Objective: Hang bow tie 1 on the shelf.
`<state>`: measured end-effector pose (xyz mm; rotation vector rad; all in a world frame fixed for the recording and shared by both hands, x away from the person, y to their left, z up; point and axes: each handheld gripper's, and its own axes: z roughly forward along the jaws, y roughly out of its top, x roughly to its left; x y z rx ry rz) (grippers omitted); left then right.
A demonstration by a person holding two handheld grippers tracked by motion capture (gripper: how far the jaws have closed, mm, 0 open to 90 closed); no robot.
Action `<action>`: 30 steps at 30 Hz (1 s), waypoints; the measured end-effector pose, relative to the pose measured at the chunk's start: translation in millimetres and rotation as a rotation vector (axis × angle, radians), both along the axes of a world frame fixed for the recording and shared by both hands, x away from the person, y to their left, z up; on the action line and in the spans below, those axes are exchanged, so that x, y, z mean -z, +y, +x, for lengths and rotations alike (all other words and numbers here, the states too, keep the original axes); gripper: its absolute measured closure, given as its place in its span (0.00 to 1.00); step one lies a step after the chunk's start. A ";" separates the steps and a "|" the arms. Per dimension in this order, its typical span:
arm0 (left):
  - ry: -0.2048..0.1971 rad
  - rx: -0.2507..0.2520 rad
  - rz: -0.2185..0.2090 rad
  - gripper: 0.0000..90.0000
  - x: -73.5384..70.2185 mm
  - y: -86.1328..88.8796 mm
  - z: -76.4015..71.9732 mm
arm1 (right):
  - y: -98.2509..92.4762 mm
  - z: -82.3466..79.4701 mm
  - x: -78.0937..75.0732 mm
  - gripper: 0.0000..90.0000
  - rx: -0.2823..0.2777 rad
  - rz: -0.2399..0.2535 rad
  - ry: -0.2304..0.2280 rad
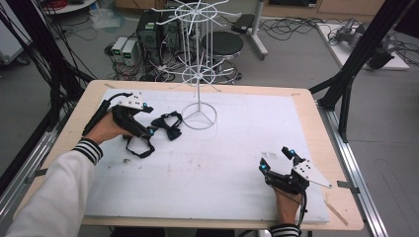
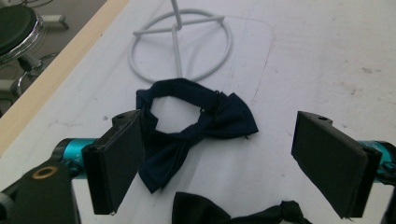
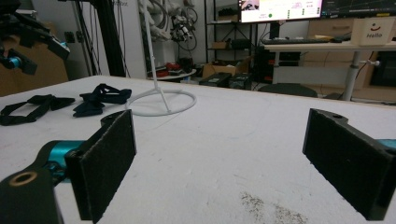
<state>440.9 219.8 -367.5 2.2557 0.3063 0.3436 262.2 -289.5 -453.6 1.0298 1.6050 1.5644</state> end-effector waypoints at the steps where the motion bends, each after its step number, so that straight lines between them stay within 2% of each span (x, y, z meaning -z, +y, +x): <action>1: -0.002 0.005 0.008 0.21 -0.4 -1.1 0.7 | 0.1 -0.1 0.0 0.10 0.000 0.002 0.001; 5: -0.004 0.030 0.039 0.21 4.7 -7.0 6.9 | -0.1 0.2 0.0 0.10 -0.001 0.000 -0.001; 8: 0.005 0.047 0.085 0.22 11.5 -15.5 13.0 | 0.1 0.1 -0.1 0.10 -0.003 -0.005 -0.004; 13: 0.005 0.065 0.109 0.24 14.3 -24.5 19.1 | 0.0 0.2 0.0 0.10 -0.002 -0.005 -0.006; 19: 0.027 0.083 0.153 0.24 23.5 -35.4 25.3 | 0.1 0.0 -0.1 0.10 -0.002 -0.001 -0.001; 20: 0.020 0.099 0.178 0.24 24.4 -36.9 27.0 | 0.1 0.0 -0.1 0.10 -0.002 -0.001 -0.001; 21: 0.032 0.090 0.159 0.24 26.9 -39.3 26.2 | 0.0 -0.1 0.0 0.10 -0.001 -0.001 0.001; 24: 0.028 0.105 0.191 0.24 30.3 -42.7 27.7 | 0.0 -0.1 -0.1 0.10 -0.002 0.000 0.001; 26: 0.046 0.095 0.167 0.24 34.9 -44.6 26.8 | -0.5 0.3 -0.1 0.10 -0.001 0.000 -0.003; 27: 0.038 0.104 0.190 0.24 34.8 -44.2 28.3 | -0.5 0.3 -0.1 0.10 -0.001 0.000 -0.003; 29: 0.038 0.110 0.193 0.25 36.1 -44.6 29.0 | -0.5 0.3 -0.1 0.10 0.000 0.000 -0.003; 30: 0.047 0.100 0.173 0.25 37.8 -45.6 28.1 | -0.5 0.3 -0.1 0.10 0.000 0.000 -0.003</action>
